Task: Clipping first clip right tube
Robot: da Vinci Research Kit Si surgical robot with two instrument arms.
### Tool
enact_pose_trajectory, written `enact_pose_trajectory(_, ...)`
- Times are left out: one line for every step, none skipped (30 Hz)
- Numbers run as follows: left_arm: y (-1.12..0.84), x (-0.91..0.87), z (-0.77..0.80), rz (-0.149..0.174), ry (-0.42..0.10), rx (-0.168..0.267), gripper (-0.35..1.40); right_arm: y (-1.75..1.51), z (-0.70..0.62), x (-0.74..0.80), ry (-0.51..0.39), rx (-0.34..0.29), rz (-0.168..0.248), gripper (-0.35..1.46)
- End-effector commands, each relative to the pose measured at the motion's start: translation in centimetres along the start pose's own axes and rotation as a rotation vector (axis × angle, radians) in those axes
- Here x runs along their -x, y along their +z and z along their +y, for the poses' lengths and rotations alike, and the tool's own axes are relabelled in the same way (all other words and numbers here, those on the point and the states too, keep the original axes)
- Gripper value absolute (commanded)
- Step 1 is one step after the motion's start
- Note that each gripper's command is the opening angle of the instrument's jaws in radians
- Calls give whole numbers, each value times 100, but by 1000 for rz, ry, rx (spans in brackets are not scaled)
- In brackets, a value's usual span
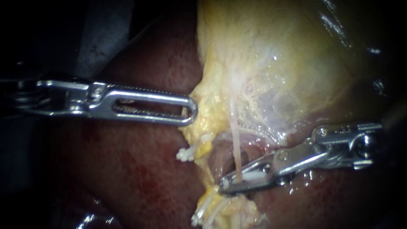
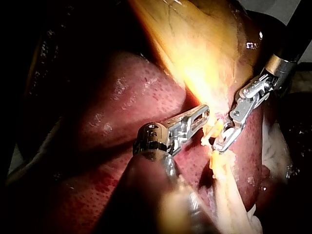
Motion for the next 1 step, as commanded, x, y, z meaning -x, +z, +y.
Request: enact_pose_trajectory(0,0,0,0,0,0,-35,0,0,1,0,-1,-1,-33)
